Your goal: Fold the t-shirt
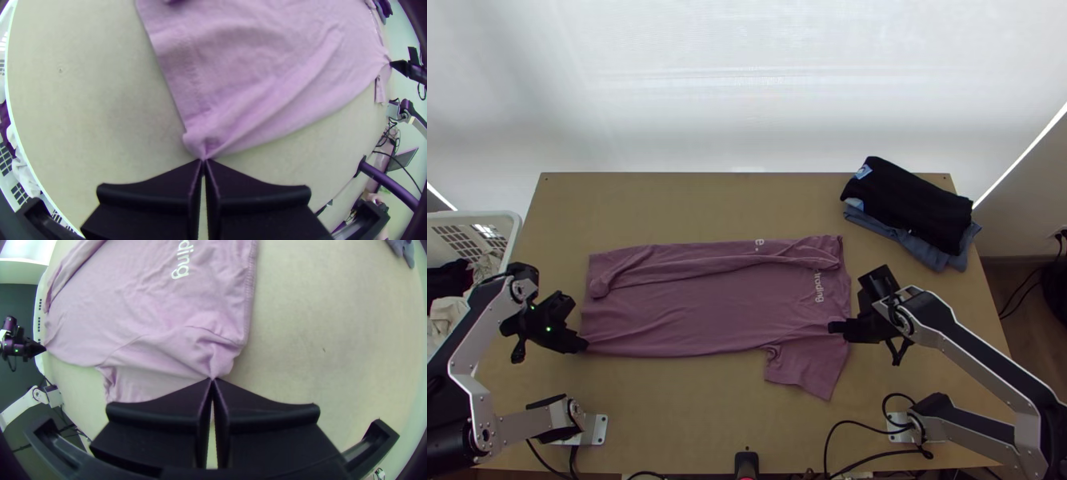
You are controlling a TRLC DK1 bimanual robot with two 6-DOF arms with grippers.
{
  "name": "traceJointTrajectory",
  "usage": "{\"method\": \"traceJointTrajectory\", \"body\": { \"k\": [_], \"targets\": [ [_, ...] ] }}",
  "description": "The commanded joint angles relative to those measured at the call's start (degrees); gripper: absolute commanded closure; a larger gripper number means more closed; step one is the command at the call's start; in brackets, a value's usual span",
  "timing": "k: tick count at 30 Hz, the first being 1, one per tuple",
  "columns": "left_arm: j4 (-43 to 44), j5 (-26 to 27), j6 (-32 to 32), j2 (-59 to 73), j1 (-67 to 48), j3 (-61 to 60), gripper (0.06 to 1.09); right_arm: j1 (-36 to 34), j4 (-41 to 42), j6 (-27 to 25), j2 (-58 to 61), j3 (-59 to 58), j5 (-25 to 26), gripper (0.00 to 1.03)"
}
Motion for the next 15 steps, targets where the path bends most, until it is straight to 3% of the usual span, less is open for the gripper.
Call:
{"method": "traceJointTrajectory", "body": {
  "k": [1,6,15],
  "targets": [
    [-3.7,2.9,-0.9,-1.5,-0.1,4.7,1.04,0.7,-2.5,-0.4,-1.3,3.2,-0.1,1.00],
    [-6.4,6.5,-5.9,-2.4,-2.3,11.5,1.04,1.3,-3.6,-0.5,-1.1,7.6,-0.2,1.00],
    [-5.6,8.3,-12.7,1.1,-3.7,19.1,1.04,-2.1,-2.5,-3.2,5.8,15.1,-0.1,1.00]
  ]
}}
